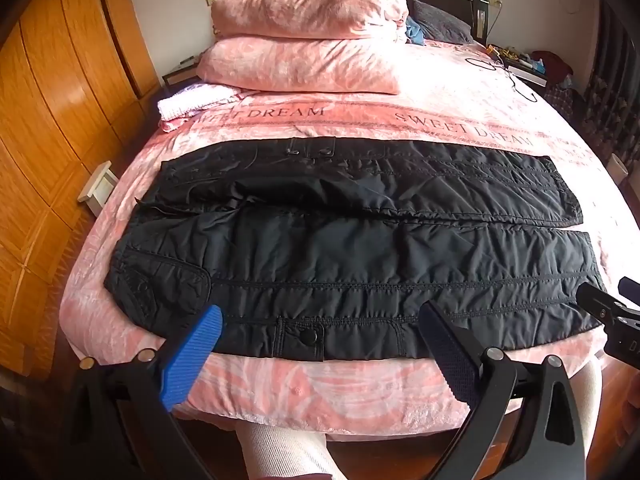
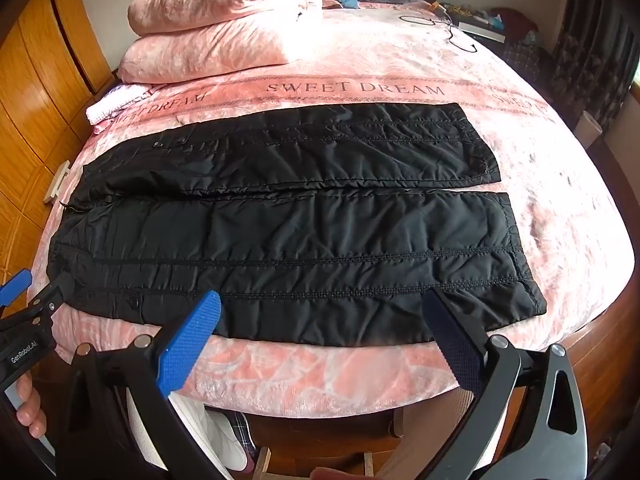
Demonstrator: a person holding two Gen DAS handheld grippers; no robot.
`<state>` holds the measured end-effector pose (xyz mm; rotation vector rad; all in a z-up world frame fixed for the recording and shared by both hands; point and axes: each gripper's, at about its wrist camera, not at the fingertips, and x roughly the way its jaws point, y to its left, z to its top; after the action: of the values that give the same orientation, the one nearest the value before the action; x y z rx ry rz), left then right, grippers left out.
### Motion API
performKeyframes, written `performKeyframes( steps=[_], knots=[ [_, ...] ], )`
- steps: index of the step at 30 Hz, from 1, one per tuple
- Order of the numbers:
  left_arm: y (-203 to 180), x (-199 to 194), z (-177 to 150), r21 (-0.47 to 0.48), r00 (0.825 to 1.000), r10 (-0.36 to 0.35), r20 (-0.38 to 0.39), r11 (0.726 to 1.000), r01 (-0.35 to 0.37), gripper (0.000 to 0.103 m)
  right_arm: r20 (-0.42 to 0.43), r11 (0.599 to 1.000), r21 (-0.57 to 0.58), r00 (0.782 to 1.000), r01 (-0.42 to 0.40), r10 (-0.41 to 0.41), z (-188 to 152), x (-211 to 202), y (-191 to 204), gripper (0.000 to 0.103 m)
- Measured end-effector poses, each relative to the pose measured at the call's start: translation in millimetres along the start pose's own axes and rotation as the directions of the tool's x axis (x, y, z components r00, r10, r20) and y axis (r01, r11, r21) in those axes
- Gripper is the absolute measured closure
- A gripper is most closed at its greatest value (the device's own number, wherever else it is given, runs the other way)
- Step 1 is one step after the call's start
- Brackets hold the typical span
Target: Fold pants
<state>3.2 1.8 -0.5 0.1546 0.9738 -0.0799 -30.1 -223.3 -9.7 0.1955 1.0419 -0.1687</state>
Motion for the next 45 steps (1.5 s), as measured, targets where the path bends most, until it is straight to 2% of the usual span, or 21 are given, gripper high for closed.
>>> performKeyframes(
  steps=[45],
  knots=[
    [-6.9,4.1,-1.6,0.014,1.000,0.009,-0.008,1.000,-0.008,0.004,0.011,1.000,0.017,1.000,0.005,-0.005,4.3,-0.7,-0.8,0.002]
  ],
)
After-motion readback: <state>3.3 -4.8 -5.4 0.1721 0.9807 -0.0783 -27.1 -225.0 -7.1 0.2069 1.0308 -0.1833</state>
